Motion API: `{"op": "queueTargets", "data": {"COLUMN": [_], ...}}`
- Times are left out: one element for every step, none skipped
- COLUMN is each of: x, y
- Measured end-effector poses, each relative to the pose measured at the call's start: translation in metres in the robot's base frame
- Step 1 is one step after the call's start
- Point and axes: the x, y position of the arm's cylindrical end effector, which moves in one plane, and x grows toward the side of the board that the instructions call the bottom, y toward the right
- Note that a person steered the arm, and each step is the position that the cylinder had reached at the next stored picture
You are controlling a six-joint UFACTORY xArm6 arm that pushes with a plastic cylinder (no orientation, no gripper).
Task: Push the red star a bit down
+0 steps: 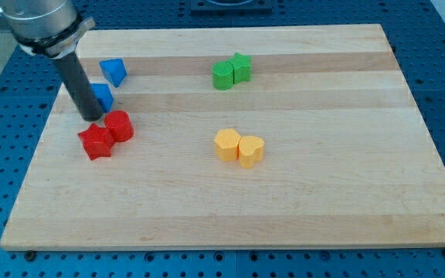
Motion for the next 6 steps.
{"op": "queueTargets", "data": {"x": [-0.018,-0.037,-0.052,-0.048,-0.007,0.046], "y": [0.0,0.0,0.001,0.005,0.003,-0.001]}}
